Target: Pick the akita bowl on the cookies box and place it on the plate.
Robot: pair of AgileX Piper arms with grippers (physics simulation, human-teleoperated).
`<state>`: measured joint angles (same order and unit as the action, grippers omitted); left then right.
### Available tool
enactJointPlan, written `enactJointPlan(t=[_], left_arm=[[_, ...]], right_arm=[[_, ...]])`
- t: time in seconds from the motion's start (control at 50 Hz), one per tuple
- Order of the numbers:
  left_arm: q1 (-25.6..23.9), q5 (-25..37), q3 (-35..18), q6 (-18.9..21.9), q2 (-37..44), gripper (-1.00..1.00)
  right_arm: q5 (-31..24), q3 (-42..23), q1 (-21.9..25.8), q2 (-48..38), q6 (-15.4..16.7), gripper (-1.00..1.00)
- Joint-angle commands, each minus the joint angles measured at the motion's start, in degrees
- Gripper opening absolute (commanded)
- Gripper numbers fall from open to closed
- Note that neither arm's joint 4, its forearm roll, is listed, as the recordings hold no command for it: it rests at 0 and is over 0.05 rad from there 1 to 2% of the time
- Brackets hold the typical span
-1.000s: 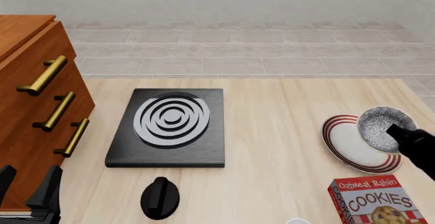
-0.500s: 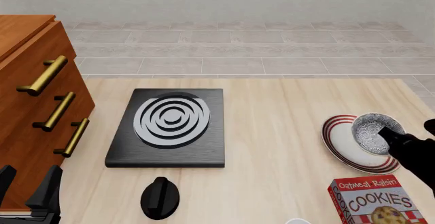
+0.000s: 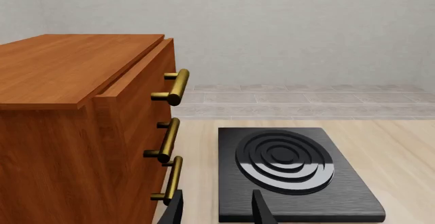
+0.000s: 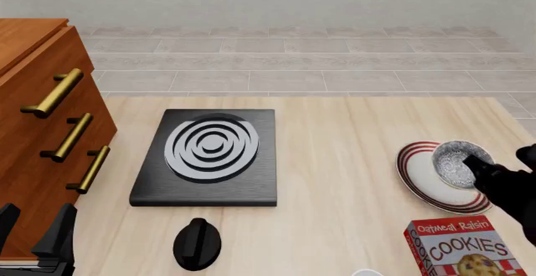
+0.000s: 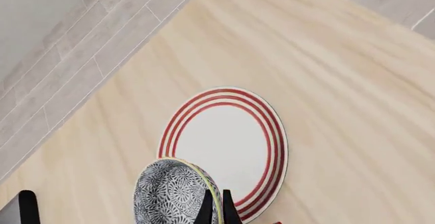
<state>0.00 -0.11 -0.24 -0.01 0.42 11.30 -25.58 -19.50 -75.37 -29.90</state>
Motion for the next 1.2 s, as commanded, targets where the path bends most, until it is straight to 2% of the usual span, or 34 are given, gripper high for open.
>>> enactJointPlan(t=[0.02, 0.34, 0.58, 1.2], left_arm=[[0.00, 0.00, 0.00, 0.00, 0.01, 1.00], [0.01, 0.00, 0.00, -0.02, 0.00, 1.00], [-0.01, 0.00, 0.00, 0.00, 0.00, 1.00], [0.01, 0.00, 0.00, 0.00, 0.00, 1.00]], right_arm=[[1.87, -2.09, -0.23, -4.12, -0.81, -1.00], [3.67, -4.22, -0.35, -9.19, -1.75, -1.00], [3.00, -5.30, -0.51, -10.01, -1.50, -1.00], [5.30, -9.65, -2.10, -19.54, -1.55, -1.00]])
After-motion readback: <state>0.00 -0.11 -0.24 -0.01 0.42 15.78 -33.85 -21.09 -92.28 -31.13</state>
